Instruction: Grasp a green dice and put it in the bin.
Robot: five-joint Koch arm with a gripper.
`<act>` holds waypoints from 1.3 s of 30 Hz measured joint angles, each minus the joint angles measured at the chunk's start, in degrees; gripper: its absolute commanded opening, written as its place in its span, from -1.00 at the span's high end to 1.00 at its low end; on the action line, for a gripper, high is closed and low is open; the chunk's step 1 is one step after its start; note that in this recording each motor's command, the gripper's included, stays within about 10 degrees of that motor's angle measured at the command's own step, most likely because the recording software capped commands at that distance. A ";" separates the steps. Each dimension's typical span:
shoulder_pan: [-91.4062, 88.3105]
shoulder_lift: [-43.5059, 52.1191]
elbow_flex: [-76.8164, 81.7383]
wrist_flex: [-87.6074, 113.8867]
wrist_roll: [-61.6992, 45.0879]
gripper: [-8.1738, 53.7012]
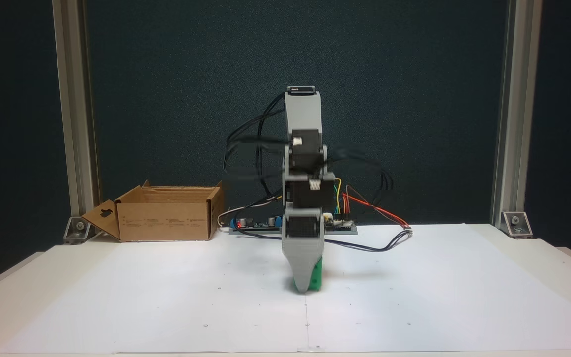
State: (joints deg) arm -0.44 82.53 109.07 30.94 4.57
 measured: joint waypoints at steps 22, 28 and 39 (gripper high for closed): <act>5.54 13.01 -27.16 31.64 0.00 0.35; 13.80 13.10 -27.16 32.87 -0.35 0.35; 51.06 13.01 -29.97 33.05 -13.89 0.35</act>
State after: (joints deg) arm 50.62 95.54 79.10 63.98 -9.32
